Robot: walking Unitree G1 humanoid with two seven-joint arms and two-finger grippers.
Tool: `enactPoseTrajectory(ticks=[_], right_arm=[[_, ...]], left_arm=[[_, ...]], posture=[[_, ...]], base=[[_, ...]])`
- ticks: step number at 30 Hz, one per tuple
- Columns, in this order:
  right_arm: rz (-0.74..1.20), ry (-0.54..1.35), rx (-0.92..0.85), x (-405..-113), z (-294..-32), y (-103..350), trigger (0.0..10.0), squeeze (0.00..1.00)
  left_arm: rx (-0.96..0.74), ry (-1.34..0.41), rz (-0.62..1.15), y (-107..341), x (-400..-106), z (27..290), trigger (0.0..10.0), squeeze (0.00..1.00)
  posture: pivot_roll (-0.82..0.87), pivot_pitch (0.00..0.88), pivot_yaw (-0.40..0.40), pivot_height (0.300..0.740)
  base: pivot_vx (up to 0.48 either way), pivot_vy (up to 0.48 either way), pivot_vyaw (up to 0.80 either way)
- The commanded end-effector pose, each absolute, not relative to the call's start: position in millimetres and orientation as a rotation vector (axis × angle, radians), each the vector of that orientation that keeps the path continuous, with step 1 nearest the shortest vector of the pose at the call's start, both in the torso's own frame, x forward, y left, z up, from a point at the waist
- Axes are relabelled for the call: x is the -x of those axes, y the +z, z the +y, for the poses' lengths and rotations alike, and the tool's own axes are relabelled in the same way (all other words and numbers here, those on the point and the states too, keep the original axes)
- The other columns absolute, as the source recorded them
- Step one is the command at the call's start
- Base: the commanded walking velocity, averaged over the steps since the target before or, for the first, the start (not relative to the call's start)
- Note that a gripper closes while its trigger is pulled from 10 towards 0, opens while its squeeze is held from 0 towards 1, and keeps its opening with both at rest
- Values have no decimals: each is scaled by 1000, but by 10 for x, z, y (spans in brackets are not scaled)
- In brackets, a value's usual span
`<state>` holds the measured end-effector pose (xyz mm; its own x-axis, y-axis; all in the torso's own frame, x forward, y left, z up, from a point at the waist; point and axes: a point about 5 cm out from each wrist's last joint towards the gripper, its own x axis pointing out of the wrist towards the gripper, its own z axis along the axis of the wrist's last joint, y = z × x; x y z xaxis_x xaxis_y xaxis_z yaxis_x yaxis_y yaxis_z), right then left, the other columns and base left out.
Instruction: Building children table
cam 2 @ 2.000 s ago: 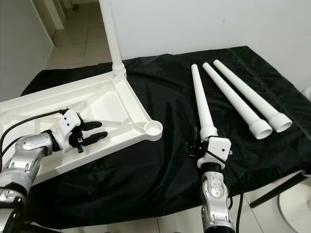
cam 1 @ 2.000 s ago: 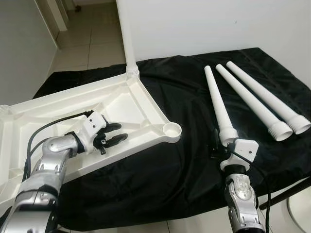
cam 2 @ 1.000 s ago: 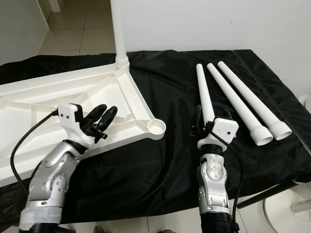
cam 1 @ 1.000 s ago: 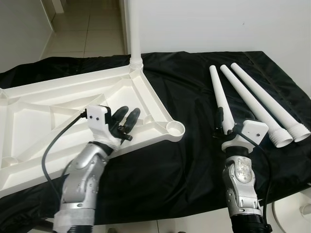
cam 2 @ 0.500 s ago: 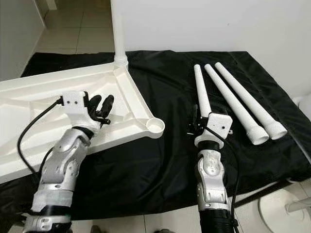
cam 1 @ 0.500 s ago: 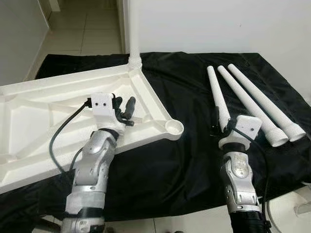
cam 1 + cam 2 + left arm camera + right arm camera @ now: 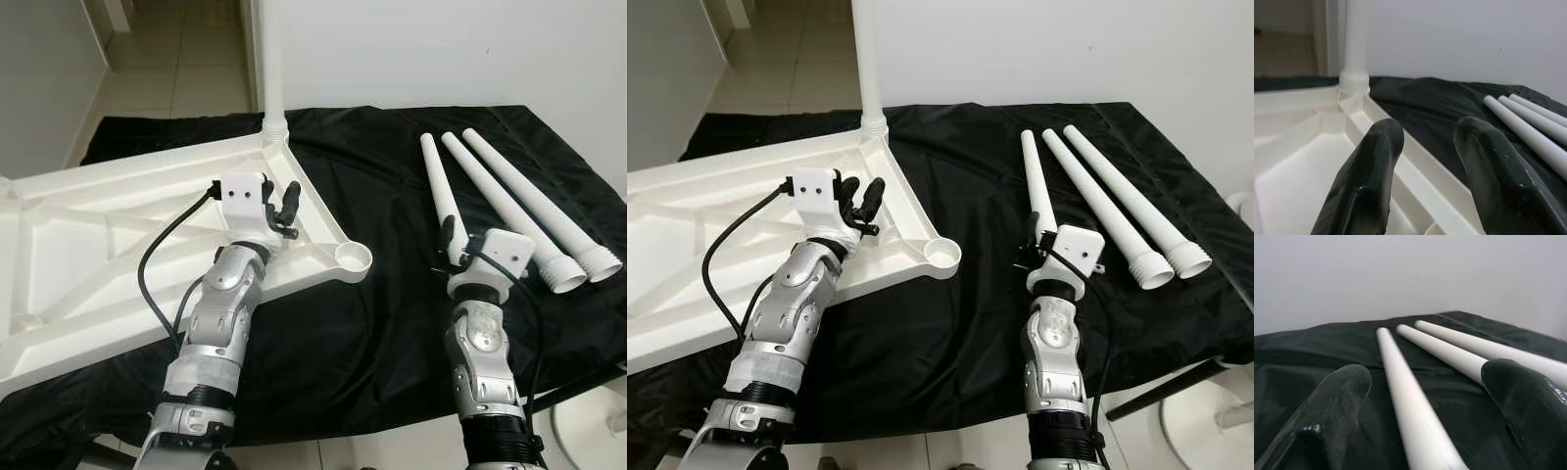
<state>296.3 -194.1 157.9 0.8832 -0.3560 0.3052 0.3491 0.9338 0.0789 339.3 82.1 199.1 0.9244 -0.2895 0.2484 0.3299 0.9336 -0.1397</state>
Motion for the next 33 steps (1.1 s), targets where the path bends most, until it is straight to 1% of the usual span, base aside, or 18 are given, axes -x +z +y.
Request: enactPoseTrajectory(ticks=[1,4,10,18,19,22,24,27,31,33], right_arm=[[-305,-400,-53,-2937,-1964,1512,10000,1000],[-279,-426,-78,-2875,-2010,1428,10000,1000],[-254,-439,-95,-2808,-2085,1363,10000,1000],[-184,-403,-110,-2795,-2120,1257,10000,1000],[-152,-376,-106,-2831,-2143,1232,10000,0],[-124,-355,-97,-2875,-2184,1217,10000,0],[-85,-318,-90,-2962,-2260,1211,10000,0],[-75,-304,-90,-3004,-2313,1232,10000,0],[-45,-282,-55,-3058,-2393,1241,10000,0],[-45,-282,-55,-3058,-2393,1241,10000,0]], left_arm=[[144,-322,-228,1969,-3402,789,10000,0],[123,-315,-246,1984,-3394,763,10000,0],[152,-302,-250,2019,-3428,742,10000,0],[127,-341,-234,1985,-3475,707,10000,0],[111,-364,-220,1958,-3472,660,10000,0],[112,-396,-213,1942,-3453,602,10000,0],[59,-416,-197,1894,-3449,527,10000,0],[60,-406,-174,1887,-3479,505,10000,0],[28,-404,-185,1918,-3501,474,10000,0],[28,-404,-185,1918,-3501,474,10000,0]], posture=[[-50,20,56,740],[-47,22,72,740],[-70,30,69,740],[-76,16,68,740],[-86,2,71,740],[-85,7,62,740],[-100,5,64,740],[-100,3,60,740],[-92,0,49,740],[-92,0,49,740]], base=[[0,0,0],[0,0,0],[0,0,0],[0,0,0],[0,0,0],[0,0,0],[0,0,0],[0,0,0],[0,0,0],[0,0,0]])
